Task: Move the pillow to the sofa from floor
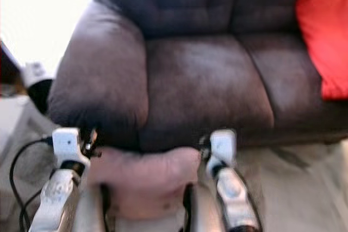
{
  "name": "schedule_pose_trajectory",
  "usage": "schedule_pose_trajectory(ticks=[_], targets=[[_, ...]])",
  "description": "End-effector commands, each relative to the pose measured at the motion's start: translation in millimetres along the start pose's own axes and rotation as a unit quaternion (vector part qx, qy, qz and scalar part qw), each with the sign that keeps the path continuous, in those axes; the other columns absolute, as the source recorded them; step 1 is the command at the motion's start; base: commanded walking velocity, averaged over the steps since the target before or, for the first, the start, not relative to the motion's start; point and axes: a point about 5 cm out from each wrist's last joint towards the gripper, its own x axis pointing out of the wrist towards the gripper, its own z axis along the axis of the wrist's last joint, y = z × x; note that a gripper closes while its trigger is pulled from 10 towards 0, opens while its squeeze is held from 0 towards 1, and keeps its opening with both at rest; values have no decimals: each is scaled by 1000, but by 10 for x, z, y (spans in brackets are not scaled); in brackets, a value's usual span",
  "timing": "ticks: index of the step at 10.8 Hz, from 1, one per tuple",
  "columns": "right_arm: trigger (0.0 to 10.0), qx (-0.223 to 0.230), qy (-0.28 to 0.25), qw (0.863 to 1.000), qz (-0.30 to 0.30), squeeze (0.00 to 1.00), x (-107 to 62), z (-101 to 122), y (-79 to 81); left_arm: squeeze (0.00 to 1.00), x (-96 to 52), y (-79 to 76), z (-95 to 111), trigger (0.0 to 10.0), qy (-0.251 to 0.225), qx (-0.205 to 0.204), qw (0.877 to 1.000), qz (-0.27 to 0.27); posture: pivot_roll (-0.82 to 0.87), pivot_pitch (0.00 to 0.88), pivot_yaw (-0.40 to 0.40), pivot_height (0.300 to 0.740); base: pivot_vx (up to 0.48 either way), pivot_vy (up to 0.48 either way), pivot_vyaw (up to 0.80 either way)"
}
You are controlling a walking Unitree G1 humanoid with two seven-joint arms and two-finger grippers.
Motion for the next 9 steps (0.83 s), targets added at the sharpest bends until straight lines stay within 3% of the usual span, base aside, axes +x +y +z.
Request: schedule_pose_trajectory(ticks=[1, 2, 3, 6, 8, 9], targets=[[10000, 26, 22, 999, -9, 0, -19, -70, -43, 0, -9, 3, -26, 10000, 8, 0, 1000, 0, 103, 147, -54, 537, 0, 0, 0], [10000, 34, 69, 997, -4, 0, -15, -183, -35, 0, -6, 13, -36, 10000, 10, 1, 1000, 0, 100, 145, -54, 537, 0, 0, 0], [10000, 62, 102, 993, 7, 1000, -20, -273, -18, 0, -6, 8, -38, 10000, 12, 2, 1000, 0, 100, 142, -53, 537, 0, 0, 0], [10000, 143, 167, 975, 4, 1000, 53, -365, -67, 0, -8, -5, -40, 10000, 16, 1, 1000, -5, 109, 155, -54, 537, 0, 0, 0], [10000, 164, 135, 977, -4, 1000, 158, -205, -107, 0, 34, -37, -8, 10000, 10, 0, 1000, -10, 115, 177, -54, 537, 0, 0, 0], [10000, 196, 115, 974, -3, 1000, 220, -102, -109, 0, 64, -60, 32, 10000, 4, -1, 1000, -14, 118, 191, -55, 537, 0, 0, 0]])
